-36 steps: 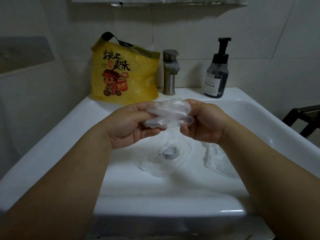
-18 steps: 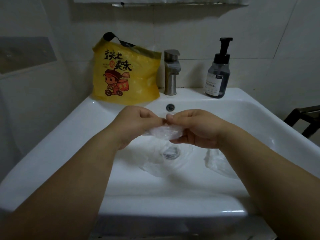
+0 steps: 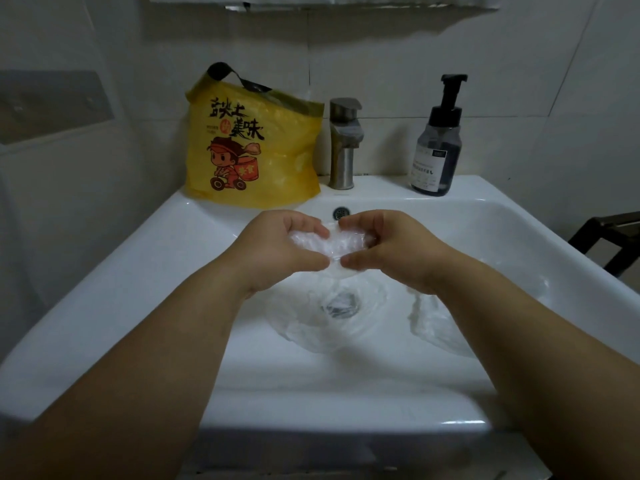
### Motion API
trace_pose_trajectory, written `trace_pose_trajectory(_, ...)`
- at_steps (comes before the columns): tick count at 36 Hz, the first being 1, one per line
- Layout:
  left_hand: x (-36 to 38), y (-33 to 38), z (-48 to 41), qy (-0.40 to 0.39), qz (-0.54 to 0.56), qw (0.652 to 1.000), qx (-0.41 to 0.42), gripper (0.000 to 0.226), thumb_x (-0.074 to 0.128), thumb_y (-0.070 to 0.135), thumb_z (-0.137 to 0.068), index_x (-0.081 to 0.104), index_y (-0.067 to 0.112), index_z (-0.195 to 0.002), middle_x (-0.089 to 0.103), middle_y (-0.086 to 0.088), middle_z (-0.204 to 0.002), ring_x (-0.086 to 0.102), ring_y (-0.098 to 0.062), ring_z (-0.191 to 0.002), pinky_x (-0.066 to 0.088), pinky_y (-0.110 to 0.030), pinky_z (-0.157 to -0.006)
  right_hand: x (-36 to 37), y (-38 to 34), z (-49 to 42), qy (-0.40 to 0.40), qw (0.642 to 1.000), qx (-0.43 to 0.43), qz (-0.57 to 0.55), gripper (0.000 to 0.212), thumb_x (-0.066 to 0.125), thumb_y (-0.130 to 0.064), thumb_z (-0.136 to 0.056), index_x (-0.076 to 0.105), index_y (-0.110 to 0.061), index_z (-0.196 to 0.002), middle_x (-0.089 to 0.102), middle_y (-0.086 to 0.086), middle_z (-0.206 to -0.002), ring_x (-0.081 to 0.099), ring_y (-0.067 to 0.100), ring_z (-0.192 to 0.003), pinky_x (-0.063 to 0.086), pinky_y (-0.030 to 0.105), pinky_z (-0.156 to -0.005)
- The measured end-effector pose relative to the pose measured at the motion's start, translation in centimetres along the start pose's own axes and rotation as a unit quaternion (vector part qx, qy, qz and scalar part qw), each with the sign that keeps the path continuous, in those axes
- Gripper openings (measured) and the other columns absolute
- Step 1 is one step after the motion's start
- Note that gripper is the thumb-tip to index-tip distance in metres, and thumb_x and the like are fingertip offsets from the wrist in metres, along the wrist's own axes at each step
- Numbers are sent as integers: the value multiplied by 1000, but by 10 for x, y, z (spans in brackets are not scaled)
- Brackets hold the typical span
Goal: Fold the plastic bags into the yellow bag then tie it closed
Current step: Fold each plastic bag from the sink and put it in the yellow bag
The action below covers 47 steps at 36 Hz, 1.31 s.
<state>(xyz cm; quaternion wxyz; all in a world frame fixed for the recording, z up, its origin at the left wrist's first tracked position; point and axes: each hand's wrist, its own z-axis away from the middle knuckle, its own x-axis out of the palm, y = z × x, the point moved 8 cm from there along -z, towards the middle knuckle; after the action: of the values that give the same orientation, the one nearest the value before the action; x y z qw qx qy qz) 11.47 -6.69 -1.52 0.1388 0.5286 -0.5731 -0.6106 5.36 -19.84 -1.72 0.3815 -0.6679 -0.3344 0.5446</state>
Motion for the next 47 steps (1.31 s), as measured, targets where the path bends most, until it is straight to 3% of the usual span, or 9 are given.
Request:
trace_pose_trajectory(5, -6, 2, -1, 29, -8, 999, 14, 14, 75, 21, -82, 73, 18, -95, 71, 0, -85, 62, -4, -68, 52, -22, -68, -6, -6, 1, 35, 996, -43, 66, 18, 61, -22, -93, 66, -10, -106, 57, -4, -64, 50, -1, -44, 37, 8, -43)
trace_pose_trajectory(10, -3, 3, 0, -4, -6, 1000, 23, 12, 65, 29, -90, 69, 18, -93, 64, 0, -84, 55, -11, -78, 44, -25, -74, -10, -8, 1, 62, 990, -57, 117, 35, 56, -38, -93, 63, -4, -99, 61, 11, -83, 58, 18, -72, 46, 26, -62)
trace_pose_trajectory(13, -1, 3, 0, -19, 20, 1000, 4, 17, 60, 28, -94, 67, 13, -98, 68, -2, -90, 62, -13, -83, 52, -29, -79, -9, -8, 2, 47, 996, -57, 46, 15, 53, -34, -96, 61, -21, -96, 63, -6, -89, 61, 9, -75, 45, 8, -53)
trace_pose_trajectory(23, -6, 6, 2, -11, 183, 982, -41, 16, 65, 24, -87, 65, 10, -81, 57, 9, -49, 50, 0, -47, 44, -13, -47, 5, -5, 3, -72, 978, 3, -197, 15, 57, -15, -92, 62, -1, -87, 60, 6, -66, 55, 8, -54, 48, 20, -53)
trace_pose_trajectory(29, -4, 10, -6, -29, 439, 897, -35, 47, 87, 51, -48, 74, 22, -82, 67, 2, -81, 62, -10, -75, 53, -18, -64, 14, -7, 5, -85, 962, 26, -260, 19, 49, -22, -97, 58, -11, -84, 61, 1, -63, 53, 11, -57, 46, 23, -56)
trace_pose_trajectory(32, 23, 7, -1, -115, 320, 940, -39, 50, 78, 55, -64, 69, 21, -99, 69, -3, -96, 63, -19, -98, 51, -36, -91, 21, -13, 4, -64, 962, 4, -266, 23, 46, -20, -99, 59, -9, -84, 63, 2, -65, 55, 12, -58, 44, 24, -57)
trace_pose_trajectory(36, 47, 14, 6, -101, 259, 959, -49, 37, 64, 48, -77, 68, 13, -85, 67, 1, -67, 64, -12, -66, 54, -25, -64, 32, -16, 3, -9, 978, -23, -208, 24, 48, -13, -98, 63, 6, -98, 66, 26, -87, 60, 42, -76, 53, 40, -68)
trace_pose_trajectory(40, 31, 8, -4, -34, 293, 953, -71, 36, 43, 39, -100, 72, 18, -96, 72, -1, -85, 64, -14, -76, 50, -28, -71, 33, -18, 3, -9, 981, -26, -191, 27, 50, -19, -98, 61, -4, -78, 59, 8, -69, 52, 12, -59, 40, 22, -55)
trace_pose_trajectory(47, 5, 1, -5, 39, 335, 937, -90, 26, 53, 35, -96, 63, 13, -87, 69, 1, -74, 63, -12, -72, 51, -22, -64, 25, -9, 2, -48, 976, 32, -208, 20, 56, -20, -95, 60, -9, -79, 63, 1, -62, 53, 10, -57, 43, 21, -56)
